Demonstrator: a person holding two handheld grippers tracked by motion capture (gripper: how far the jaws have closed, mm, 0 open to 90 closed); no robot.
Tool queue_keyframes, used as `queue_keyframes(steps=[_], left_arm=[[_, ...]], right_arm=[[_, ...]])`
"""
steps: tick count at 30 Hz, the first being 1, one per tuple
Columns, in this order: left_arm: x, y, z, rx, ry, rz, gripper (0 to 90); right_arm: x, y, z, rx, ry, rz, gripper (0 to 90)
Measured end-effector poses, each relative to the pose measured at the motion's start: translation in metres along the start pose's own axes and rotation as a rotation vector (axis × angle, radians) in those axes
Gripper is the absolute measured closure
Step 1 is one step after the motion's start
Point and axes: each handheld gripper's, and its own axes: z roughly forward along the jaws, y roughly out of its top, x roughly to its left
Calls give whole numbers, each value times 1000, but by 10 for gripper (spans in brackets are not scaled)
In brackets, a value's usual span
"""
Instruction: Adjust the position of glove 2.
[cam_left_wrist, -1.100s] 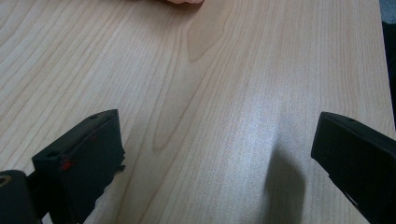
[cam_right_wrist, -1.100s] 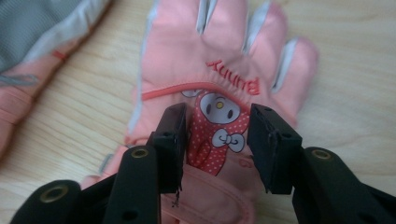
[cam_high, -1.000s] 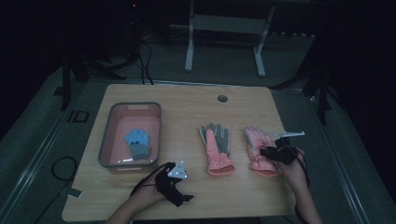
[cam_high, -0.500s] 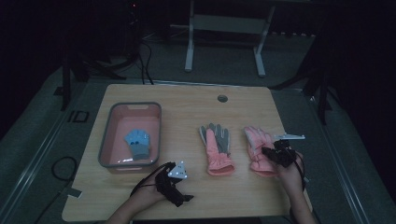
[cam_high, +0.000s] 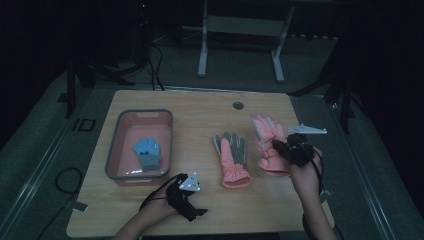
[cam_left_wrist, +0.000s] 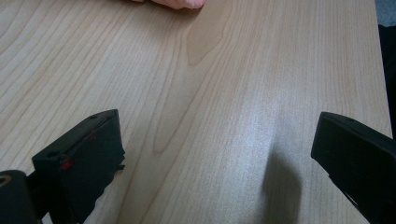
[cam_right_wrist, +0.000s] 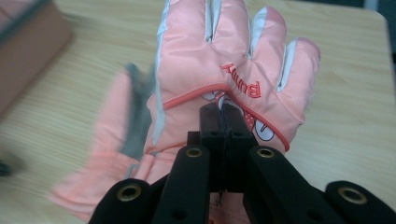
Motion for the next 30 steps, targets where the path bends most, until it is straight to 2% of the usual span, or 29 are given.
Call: queue_keyframes(steps=[7, 9, 12, 17, 21, 23, 28, 30], left_arm=[[0, 0, 0, 0, 3, 2, 25], [0, 0, 0, 1, 3, 2, 25], [-1, 0, 0, -5, 5, -2, 25], [-2, 1, -2, -13, 7, 2, 25], [-3, 1, -1, -2, 8, 14, 25], [-3, 1, -1, 2, 9, 17, 25], [-4, 1, 0, 3, 8, 16, 25], [-4, 1, 0, 2, 7, 13, 25]], right_arm=[[38, 12, 8, -11, 44, -13, 895], [42, 13, 11, -7, 51, -12, 895], [56, 14, 21, 2, 82, 2, 894], [73, 9, 40, 24, 91, 17, 894], [79, 1, 54, 57, 72, 7, 893], [78, -4, 62, 71, 44, 4, 893], [77, -16, 81, 108, 65, 45, 891], [78, -20, 87, 115, 63, 45, 888]])
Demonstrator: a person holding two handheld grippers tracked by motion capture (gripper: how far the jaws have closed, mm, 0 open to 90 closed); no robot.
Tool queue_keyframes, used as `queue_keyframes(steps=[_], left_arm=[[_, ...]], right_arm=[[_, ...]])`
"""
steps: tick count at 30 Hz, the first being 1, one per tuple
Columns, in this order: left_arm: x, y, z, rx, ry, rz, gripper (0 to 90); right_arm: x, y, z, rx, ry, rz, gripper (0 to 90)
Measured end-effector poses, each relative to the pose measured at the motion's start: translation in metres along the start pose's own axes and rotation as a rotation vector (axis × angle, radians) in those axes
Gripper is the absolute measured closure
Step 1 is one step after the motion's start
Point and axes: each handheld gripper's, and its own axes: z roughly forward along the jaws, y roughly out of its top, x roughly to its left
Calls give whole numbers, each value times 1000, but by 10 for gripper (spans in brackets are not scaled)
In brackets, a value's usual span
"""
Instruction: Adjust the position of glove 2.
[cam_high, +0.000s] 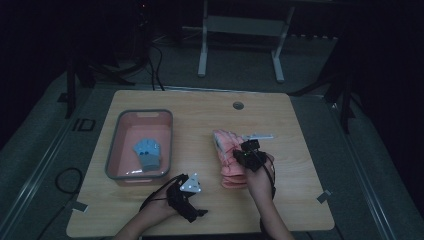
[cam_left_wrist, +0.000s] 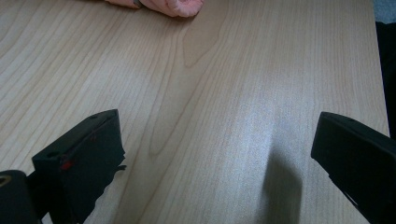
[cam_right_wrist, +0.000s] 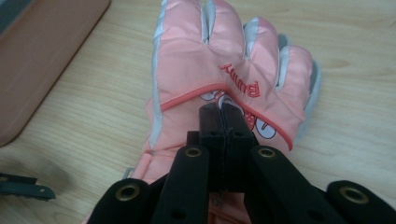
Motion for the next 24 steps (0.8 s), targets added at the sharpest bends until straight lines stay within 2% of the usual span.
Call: queue_keyframes(steps=[8, 11, 16, 18, 20, 22, 24], left_arm=[[0, 0, 1, 9, 0, -3, 25], [1, 0, 1, 7, 0, -27, 25], [3, 1, 1, 2, 1, -39, 25], [3, 1, 1, 6, 4, -40, 25], [3, 2, 1, 6, 0, -48, 25], [4, 2, 1, 3, 2, -68, 25], [6, 2, 2, 11, 14, -82, 25]], right_arm=[[0, -7, 9, 13, 1, -14, 867], [0, -5, 6, 5, 20, -38, 821], [-5, 1, -4, -3, 59, -102, 640], [-9, 4, -9, -16, 79, -120, 532], [-14, 7, -15, -29, 122, -125, 398], [-20, 8, -21, -31, 150, -122, 236], [-25, 7, -26, -43, 186, -131, 172]])
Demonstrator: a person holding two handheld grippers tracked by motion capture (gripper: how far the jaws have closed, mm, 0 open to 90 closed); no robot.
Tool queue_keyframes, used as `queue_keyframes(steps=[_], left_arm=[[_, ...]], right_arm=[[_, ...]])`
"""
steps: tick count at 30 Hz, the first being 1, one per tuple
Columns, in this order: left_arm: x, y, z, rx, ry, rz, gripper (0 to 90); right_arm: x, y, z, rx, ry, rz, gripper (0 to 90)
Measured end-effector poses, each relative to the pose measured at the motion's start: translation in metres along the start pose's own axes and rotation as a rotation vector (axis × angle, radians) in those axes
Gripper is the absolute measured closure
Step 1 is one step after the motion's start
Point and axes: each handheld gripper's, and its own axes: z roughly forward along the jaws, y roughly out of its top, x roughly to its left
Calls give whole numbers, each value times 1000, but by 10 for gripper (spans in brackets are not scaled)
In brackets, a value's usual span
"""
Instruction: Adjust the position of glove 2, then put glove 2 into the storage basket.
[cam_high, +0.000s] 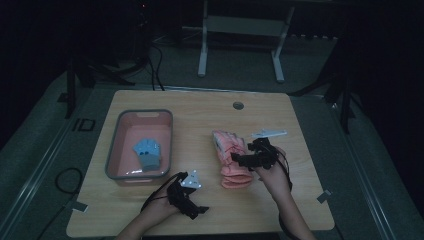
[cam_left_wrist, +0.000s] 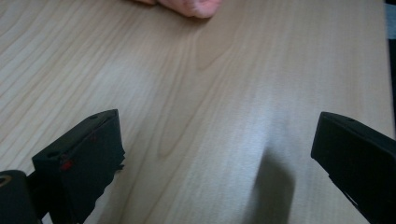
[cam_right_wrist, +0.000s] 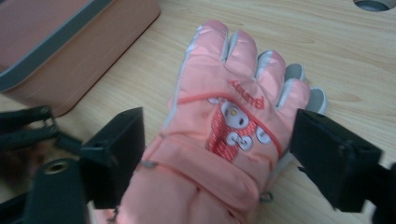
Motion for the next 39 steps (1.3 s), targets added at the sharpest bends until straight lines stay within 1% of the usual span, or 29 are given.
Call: queue_keyframes(steps=[1, 2, 3, 5, 7, 8, 10, 12, 13, 14, 15, 16, 17, 19, 21, 23, 24, 25, 26, 28, 30, 31, 32, 33, 34, 35, 36, 37, 39], left_arm=[[0, 0, 0, 4, 1, -8, 25], [0, 1, 0, 4, 6, -17, 25], [0, 2, -1, 0, 10, -21, 25], [-1, 3, -2, -3, 22, -29, 25], [-3, 6, -4, 1, 28, -38, 25], [-4, 9, -5, 3, 32, -43, 26], [-8, 14, -9, -13, 50, -48, 25], [-11, 22, -14, -18, 68, -45, 26], [-12, 27, -16, -17, 74, -34, 26], [-14, 32, -19, -26, 75, -27, 27], [-16, 37, -21, -35, 80, -23, 27], [-17, 44, -24, -36, 73, -18, 27], [-17, 49, -26, -41, 60, -17, 27], [-18, 61, -29, -57, 52, -14, 27], [-16, 72, -31, -66, 63, -13, 27], [-12, 84, -32, -87, 77, -23, 27], [-9, 89, -32, -94, 90, -33, 27], [-5, 95, -31, -96, 91, -40, 30], [-2, 100, -31, -101, 104, -51, 35], [3, 112, -29, -101, 130, -52, 39], [7, 124, -28, -120, 154, -66, 85], [9, 128, -28, -132, 167, -67, 166], [12, 133, -27, -137, 175, -65, 243], [14, 136, -26, -134, 189, -71, 282], [17, 139, -25, -128, 195, -69, 394], [20, 141, -23, -121, 198, -71, 502], [23, 142, -20, -110, 210, -85, 511], [26, 143, -18, -101, 204, -100, 541], [30, 141, -13, -89, 213, -131, 563]], right_arm=[[-3, 0, -3, -8, 7, 9, 142], [-6, -1, -6, -23, 8, 13, 143], [-8, -1, -10, -24, 12, 0, 142], [-13, -3, -16, -57, 21, -21, 153], [-18, -4, -21, -74, -7, -92, 150], [-22, -5, -24, -91, -19, -117, 138], [-30, -6, -30, -95, -9, -114, 145], [-37, -5, -37, -78, -27, -115, 166], [-40, -5, -40, -67, -24, -100, 166], [-44, -4, -42, -60, -7, -90, 165], [-46, -4, -44, -56, -3, -88, 166], [-48, -4, -45, -57, -12, -98, 165], [-49, -4, -47, -46, -11, -109, 160], [-50, -4, -47, -46, -4, -117, 135], [-50, -4, -46, -43, 16, -117, 106], [-50, -6, -44, -36, 61, -113, 106], [-50, -7, -42, -34, 55, -121, 134], [-50, -8, -39, -30, 43, -132, 166], [-50, -8, -37, -20, 44, -145, 197], [-50, -9, -32, -29, 35, -156, 316], [-50, -9, -29, -37, 23, -166, 396], [-51, -8, -27, -30, 22, -157, 497], [-52, -7, -26, -24, 19, -151, 512], [-51, -6, -25, -33, 18, -147, 541], [-51, -5, -24, -33, 33, -140, 586], [-50, -4, -22, -26, 49, -142, 587], [-47, -3, -21, -24, 47, -149, 586], [-44, -2, -19, -14, 50, -155, 582], [-40, -1, -14, -4, 69, -158, 581]])
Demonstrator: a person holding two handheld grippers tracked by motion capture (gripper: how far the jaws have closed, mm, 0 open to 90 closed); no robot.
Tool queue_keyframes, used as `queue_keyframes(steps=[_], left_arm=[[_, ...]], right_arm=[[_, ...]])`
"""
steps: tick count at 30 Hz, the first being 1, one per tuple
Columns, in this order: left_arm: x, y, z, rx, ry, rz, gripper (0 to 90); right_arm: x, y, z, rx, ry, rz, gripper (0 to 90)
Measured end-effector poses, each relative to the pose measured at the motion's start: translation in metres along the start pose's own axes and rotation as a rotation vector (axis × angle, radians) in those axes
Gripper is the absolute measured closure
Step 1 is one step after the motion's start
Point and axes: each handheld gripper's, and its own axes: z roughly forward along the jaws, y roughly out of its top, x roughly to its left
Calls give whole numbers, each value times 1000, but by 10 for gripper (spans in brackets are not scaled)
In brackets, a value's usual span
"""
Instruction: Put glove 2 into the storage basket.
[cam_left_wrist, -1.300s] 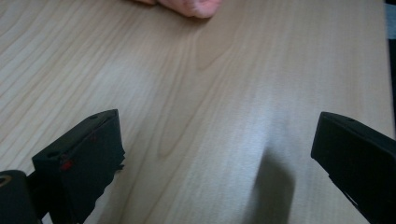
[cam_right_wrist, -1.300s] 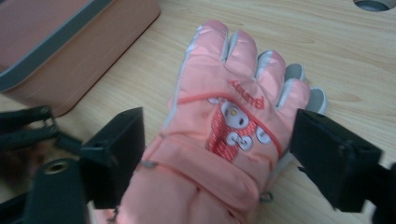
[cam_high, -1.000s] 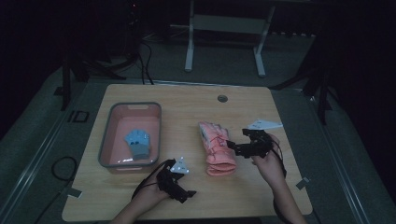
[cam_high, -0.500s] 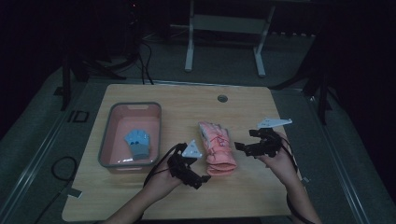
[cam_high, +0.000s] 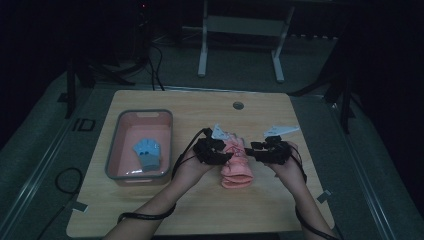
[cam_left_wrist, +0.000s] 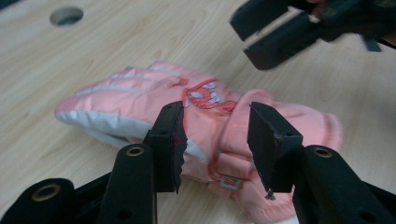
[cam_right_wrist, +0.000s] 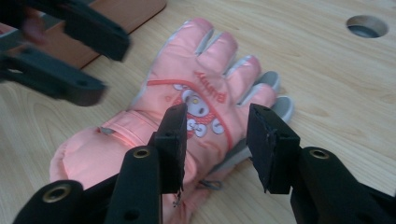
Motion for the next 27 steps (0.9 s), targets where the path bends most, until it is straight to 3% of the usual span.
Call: queue_keyframes(steps=[2, 5, 6, 7, 9, 13, 17, 19, 22, 24, 25, 27], left_arm=[[3, -2, 7, 17, 13, -30, 512], [10, -7, 21, 61, 30, -84, 338], [13, -9, 25, 69, 24, -108, 332], [13, -9, 25, 69, 24, -108, 287], [22, -15, 36, 89, 5, -195, 268], [27, -25, 53, 120, -41, -260, 223], [40, -35, 67, 127, -132, -344, 205], [43, -38, 72, 133, -168, -365, 209], [48, -40, 78, 132, -238, -390, 306], [48, -40, 78, 123, -256, -385, 396], [47, -39, 77, 126, -247, -376, 441], [47, -37, 75, 127, -248, -360, 540]], right_arm=[[2, 0, 7, 12, 0, 3, 551], [1, -2, 18, 32, -7, 23, 528], [0, -3, 21, 36, -6, 30, 521], [0, -3, 21, 36, -6, 30, 521], [-3, -9, 30, 64, -7, 56, 496], [-14, -20, 47, 125, -32, 129, 411], [-25, -27, 60, 177, 23, 213, 390], [-30, -29, 65, 193, 60, 253, 391], [-35, -31, 71, 206, 103, 293, 439], [-36, -33, 72, 196, 123, 290, 506], [-34, -32, 71, 185, 126, 273, 577], [-26, -31, 69, 166, 107, 242, 667]])
